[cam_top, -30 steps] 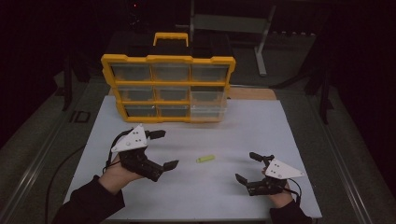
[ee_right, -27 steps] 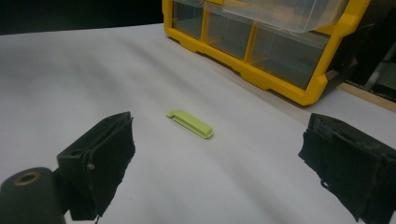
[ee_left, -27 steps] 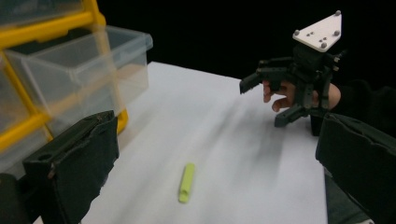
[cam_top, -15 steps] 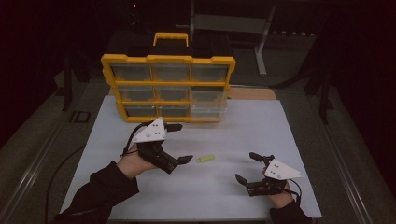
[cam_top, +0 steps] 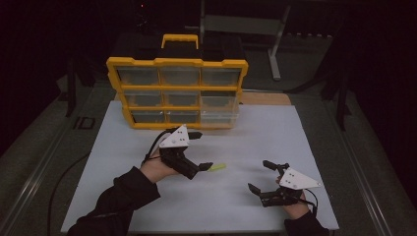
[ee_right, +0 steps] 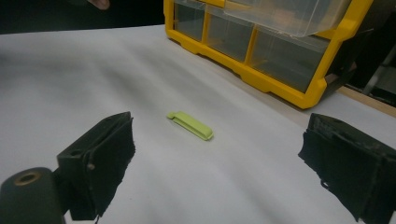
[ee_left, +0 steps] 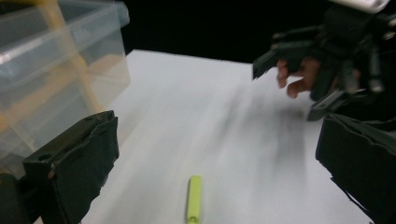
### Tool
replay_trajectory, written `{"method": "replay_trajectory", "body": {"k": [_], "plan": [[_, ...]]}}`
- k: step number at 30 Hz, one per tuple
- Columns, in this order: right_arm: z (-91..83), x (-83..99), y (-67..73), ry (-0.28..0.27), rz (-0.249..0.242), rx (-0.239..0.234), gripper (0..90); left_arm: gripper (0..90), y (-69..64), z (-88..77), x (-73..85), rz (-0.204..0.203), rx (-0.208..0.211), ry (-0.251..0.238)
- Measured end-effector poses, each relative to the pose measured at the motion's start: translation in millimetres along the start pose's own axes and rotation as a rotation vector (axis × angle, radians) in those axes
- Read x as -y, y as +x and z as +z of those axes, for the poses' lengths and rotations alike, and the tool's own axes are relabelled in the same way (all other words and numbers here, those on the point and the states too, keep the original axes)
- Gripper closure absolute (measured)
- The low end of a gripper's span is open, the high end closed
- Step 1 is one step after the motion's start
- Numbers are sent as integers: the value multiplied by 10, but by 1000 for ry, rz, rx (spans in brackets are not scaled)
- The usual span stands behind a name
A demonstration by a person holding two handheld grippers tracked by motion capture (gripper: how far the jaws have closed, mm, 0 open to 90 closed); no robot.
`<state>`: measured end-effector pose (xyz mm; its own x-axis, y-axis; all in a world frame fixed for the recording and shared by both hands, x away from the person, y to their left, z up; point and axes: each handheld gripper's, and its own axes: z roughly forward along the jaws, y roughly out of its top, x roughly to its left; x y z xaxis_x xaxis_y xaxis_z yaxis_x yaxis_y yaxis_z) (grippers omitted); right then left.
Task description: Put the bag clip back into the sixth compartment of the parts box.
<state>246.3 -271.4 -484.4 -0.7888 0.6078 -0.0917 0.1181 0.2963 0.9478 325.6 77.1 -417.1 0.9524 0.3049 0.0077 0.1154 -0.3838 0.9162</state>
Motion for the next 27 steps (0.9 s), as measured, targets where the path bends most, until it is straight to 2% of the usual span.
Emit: {"method": "replay_trajectory", "body": {"k": [7, 14, 24, 26, 27], "plan": [[-4, 3, 0, 0, -2, 1, 91, 0, 61, 195, 91, -10, 4, 54], [-1, 6, 1, 3, -2, -5, 91, 0, 121, 304, 195, -44, 5, 87], [13, 10, 10, 4, 0, -23, 91, 14, 177, 536, 420, -69, 1, 204], [14, 11, 10, 3, 1, -23, 91, 31, 180, 553, 435, -71, 2, 214], [15, 13, 10, 3, 2, -24, 91, 31, 199, 597, 471, -81, 0, 236]]}}
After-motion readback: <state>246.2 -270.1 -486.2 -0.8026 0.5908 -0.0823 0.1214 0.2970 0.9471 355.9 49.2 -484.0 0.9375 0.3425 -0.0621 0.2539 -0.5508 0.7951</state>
